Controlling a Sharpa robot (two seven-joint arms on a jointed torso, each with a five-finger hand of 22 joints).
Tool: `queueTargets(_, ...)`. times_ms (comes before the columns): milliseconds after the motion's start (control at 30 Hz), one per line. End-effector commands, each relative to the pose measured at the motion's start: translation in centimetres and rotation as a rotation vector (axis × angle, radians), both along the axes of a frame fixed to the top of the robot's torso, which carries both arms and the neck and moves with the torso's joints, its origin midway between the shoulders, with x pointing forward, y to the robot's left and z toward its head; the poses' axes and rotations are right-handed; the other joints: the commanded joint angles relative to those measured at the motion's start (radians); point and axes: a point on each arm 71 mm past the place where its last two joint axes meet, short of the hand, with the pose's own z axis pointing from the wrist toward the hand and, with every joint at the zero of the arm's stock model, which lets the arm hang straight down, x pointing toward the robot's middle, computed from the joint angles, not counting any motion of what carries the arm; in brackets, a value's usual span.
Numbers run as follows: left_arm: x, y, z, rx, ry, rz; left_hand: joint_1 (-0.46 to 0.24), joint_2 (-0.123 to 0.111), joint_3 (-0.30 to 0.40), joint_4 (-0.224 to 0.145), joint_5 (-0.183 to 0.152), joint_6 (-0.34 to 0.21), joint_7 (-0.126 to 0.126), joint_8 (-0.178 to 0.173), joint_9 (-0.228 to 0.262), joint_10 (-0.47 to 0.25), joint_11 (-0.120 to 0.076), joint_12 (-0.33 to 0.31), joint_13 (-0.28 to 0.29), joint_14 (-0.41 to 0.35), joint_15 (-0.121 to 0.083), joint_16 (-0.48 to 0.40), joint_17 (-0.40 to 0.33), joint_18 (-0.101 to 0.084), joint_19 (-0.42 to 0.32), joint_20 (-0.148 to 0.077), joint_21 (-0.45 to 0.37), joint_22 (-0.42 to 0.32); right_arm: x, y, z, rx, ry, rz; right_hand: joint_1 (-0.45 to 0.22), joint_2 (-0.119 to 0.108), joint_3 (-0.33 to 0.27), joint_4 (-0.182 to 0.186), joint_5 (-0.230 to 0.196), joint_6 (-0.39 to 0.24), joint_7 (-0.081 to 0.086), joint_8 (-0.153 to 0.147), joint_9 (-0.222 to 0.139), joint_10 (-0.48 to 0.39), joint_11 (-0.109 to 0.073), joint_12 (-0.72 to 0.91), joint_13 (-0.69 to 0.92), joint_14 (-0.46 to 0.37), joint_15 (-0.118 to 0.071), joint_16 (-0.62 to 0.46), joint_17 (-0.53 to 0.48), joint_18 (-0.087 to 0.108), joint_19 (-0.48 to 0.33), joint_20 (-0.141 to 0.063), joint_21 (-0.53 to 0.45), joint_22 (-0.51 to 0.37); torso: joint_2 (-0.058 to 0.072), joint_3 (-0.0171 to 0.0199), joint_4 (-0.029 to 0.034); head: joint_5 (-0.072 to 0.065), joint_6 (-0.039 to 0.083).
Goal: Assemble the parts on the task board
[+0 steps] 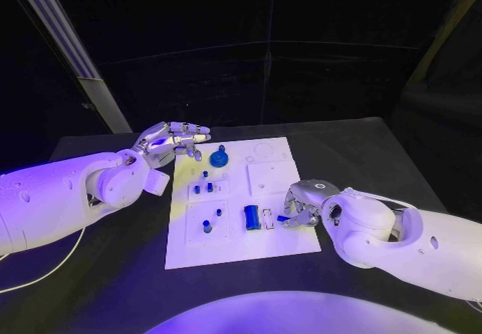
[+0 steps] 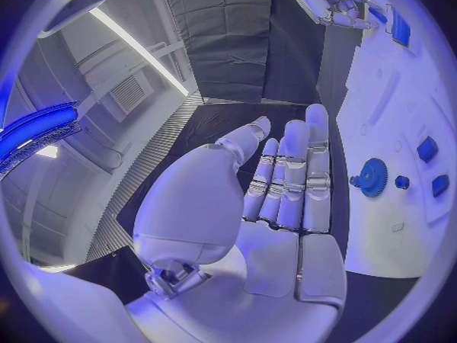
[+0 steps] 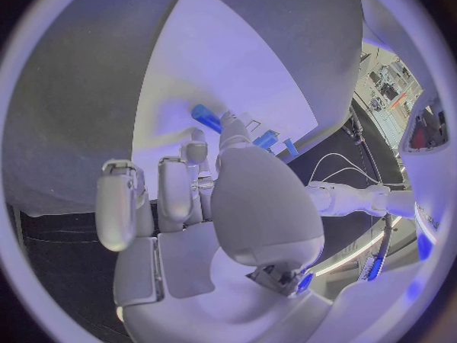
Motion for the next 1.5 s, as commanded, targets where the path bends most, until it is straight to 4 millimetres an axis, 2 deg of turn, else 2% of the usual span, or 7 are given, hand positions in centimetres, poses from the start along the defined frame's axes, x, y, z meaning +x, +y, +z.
queueTargets(33,0.0,-0.2,0.1,-0.009,0.006,-0.017,-0.002,0.008,-0.004,-0.003,0.005,-0.006,0.003,0.004,-0.001,-0.007,0.002,0.005,-0.001,-0.007,0.0,-0.001,-0.001,0.014,-0.003,0.001,-0.002,-0.002,-0.1,-0.1,-0.3,-0.046,0.024,0.02,0.016,0.006,0.007,-0.004,0.012,0.006,-0.003,0.007,0.002,-0.001,-0.006,0.006,0.0,0.03,0.004,-0.002,0.004,0.011,0.002,0.003,0.002,0.13,0.001,-0.0009,0.0019,-0.002,0.0)
queueTargets(400,-0.1,-0.2,0.0,-0.007,0.009,-0.019,-0.002,0.008,-0.004,-0.003,0.005,-0.007,0.003,0.004,-0.001,-0.008,0.002,0.006,-0.001,-0.008,0.001,-0.001,-0.002,0.014,-0.004,0.001,-0.003,-0.002,0.0,-0.2,-0.8,-0.093,0.05,0.031,0.131,0.081,0.086,-0.047,-0.11,0.026,-0.013,0.01,0.005,0.006,-0.018,0.009,-0.01,0.036,-0.006,0.006,0.019,0.007,0.012,-0.008,0.011,0.141,0.001,-0.0015,0.0022,0.001,0.0)
queueTargets(833,-0.1,-0.2,0.0,-0.003,0.013,-0.019,0.001,0.01,-0.003,-0.004,0.006,-0.008,0.003,0.005,-0.001,-0.01,0.002,0.007,-0.001,-0.01,0.001,-0.002,-0.004,0.014,-0.006,0.001,-0.004,-0.003,0.1,0.0,-1.0,-0.166,0.05,0.062,0.083,0.039,0.092,-0.017,-0.145,0.021,-0.005,-0.005,-0.003,0.005,-0.009,0.001,-0.022,0.034,0.0,-0.001,0.015,0.009,0.008,-0.003,0.005,0.136,-0.001,-0.0003,0.0008,0.002,0.001)
queueTargets(933,-0.1,-0.2,0.0,-0.003,0.014,-0.02,0.001,0.01,-0.003,-0.004,0.006,-0.008,0.003,0.005,-0.001,-0.01,0.002,0.007,-0.001,-0.01,0.001,-0.002,-0.004,0.014,-0.006,0.001,-0.004,-0.003,0.1,0.2,-0.9,-0.167,0.029,0.066,0.082,0.042,0.103,-0.012,-0.128,0.027,-0.007,-0.005,-0.002,0.01,-0.012,0.009,-0.018,0.036,-0.001,0.003,0.02,0.008,0.012,-0.003,0.009,0.14,-0.001,-0.0006,0.0018,0.001,0.002)
queueTargets(1000,-0.1,-0.2,0.0,-0.003,0.015,-0.02,0.001,0.011,-0.002,-0.004,0.006,-0.008,0.004,0.006,-0.001,-0.01,0.002,0.008,-0.001,-0.01,0.001,-0.002,-0.005,0.014,-0.006,0.001,-0.004,-0.004,0.2,0.4,-0.6,-0.14,-0.004,0.058,0.104,0.065,0.139,-0.014,-0.06,0.037,-0.014,-0.004,-0.003,0.016,-0.019,0.021,-0.011,0.039,-0.007,0.012,0.031,0.005,0.019,-0.007,0.016,0.148,0.0,-0.0003,0.0017,0.001,0.003)
queueTargets(1100,-0.1,-0.2,-0.1,-0.002,0.014,-0.021,0.001,0.011,-0.002,-0.004,0.006,-0.008,0.004,0.006,-0.001,-0.01,0.002,0.008,-0.001,-0.01,0.001,-0.002,-0.005,0.014,-0.006,0.001,-0.004,-0.004,0.2,0.5,-0.2,-0.099,-0.039,0.046,0.148,0.105,0.207,-0.028,-0.034,0.046,-0.023,-0.005,-0.004,0.029,-0.027,0.047,0.008,0.045,-0.014,0.031,0.052,0.001,0.031,-0.014,0.031,0.163,0.0,0.0007,0.0005,0.003,0.005)
queueTargets(1500,-0.1,-0.2,-0.1,0.004,0.019,-0.022,0.005,0.015,0.001,-0.006,0.006,-0.009,0.004,0.007,0.0,-0.012,0.003,0.01,-0.001,-0.012,0.0,-0.003,-0.007,0.015,-0.007,0.001,-0.005,-0.004,-0.2,0.8,1.1,0.111,-0.093,-0.029,0.067,0.01,0.43,-0.003,0.005,0.067,-0.025,-0.022,-0.003,0.058,-0.028,0.077,0.03,0.049,-0.015,0.055,0.081,-0.005,0.046,-0.017,0.048,0.183,0.0,0.0003,0.0005,0.001,0.006)
